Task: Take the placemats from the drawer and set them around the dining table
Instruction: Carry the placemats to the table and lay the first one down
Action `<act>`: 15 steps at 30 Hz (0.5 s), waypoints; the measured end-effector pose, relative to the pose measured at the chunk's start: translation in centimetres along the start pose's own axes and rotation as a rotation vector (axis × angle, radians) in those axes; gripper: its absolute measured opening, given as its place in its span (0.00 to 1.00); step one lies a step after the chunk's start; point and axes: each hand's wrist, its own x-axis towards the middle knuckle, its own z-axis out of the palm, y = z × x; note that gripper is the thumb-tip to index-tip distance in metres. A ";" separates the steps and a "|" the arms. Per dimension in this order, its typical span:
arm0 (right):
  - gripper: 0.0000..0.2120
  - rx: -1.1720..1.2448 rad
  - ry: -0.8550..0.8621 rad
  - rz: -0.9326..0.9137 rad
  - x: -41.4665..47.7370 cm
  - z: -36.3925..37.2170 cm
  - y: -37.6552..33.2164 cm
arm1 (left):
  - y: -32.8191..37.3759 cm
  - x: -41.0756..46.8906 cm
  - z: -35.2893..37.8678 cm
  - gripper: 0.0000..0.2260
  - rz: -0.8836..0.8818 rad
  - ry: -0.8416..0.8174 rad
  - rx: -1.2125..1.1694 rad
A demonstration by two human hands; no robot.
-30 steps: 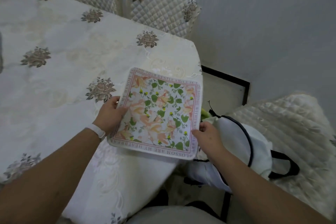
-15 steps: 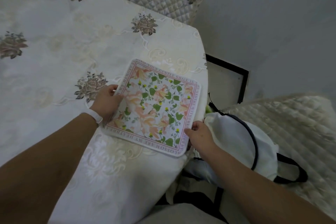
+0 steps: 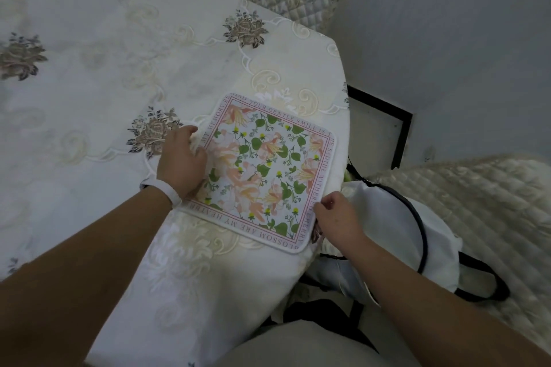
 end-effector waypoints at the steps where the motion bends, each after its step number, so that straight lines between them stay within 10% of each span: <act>1: 0.06 -0.058 0.037 -0.039 0.0 -0.2 0.0 | -0.1 -0.3 0.2 0.20 0.078 0.003 0.063; 7: 0.20 -0.503 0.135 -0.597 0.4 1.0 -0.3 | -0.4 -3.0 4.6 0.25 0.493 -0.235 0.401; 15: 0.29 -0.674 -0.061 -0.744 4.6 5.0 -4.5 | 2.5 0.2 7.9 0.23 0.606 -0.310 0.582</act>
